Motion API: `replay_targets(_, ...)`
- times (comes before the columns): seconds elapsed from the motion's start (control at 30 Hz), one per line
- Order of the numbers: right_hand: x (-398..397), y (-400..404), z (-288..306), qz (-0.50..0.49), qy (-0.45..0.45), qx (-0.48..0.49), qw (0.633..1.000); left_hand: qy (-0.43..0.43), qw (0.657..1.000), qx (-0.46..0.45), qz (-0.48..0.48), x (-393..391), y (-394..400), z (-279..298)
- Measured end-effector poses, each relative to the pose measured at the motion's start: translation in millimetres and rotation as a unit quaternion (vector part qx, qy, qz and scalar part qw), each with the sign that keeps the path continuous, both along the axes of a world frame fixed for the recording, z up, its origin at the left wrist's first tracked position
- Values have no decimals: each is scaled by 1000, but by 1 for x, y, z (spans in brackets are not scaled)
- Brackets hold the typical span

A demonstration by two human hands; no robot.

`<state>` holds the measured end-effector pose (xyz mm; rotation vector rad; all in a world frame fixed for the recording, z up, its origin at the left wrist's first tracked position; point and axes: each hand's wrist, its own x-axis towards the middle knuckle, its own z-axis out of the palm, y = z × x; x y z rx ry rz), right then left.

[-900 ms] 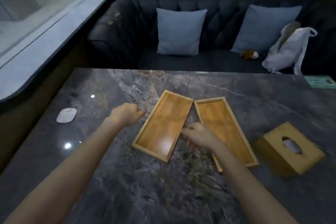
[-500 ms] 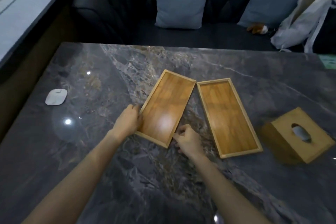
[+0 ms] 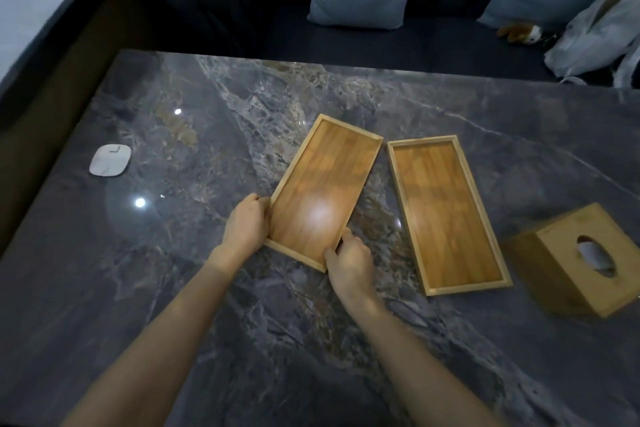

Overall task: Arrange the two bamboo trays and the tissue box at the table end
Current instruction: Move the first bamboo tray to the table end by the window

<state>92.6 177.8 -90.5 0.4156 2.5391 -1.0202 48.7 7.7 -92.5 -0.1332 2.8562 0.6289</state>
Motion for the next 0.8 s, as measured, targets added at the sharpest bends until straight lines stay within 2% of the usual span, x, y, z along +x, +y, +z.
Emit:
replay_targets(0.13, 5, 4, 2, -48, 21, -63, 997, 6, 1000, -3, 13, 9, -3, 2)
replay_targets(0.27, 6, -5, 9, -121, 4, -109, 987, 6, 1000, 0, 19, 19, -12, 7)
replay_targets(0.4, 15, -30, 15, -97, 23, -94, 991, 14, 1000, 0, 19, 28, -41, 17)
replay_targets(0.57, 29, -84, 24, -95, 22, -158, 983, 21, 999, 0, 41, 47, -99, 29)
replay_targets(0.8, 40, -175, 25, -65, 22, -154, 986, 28, 997, 12, 66, 67, -192, 36)
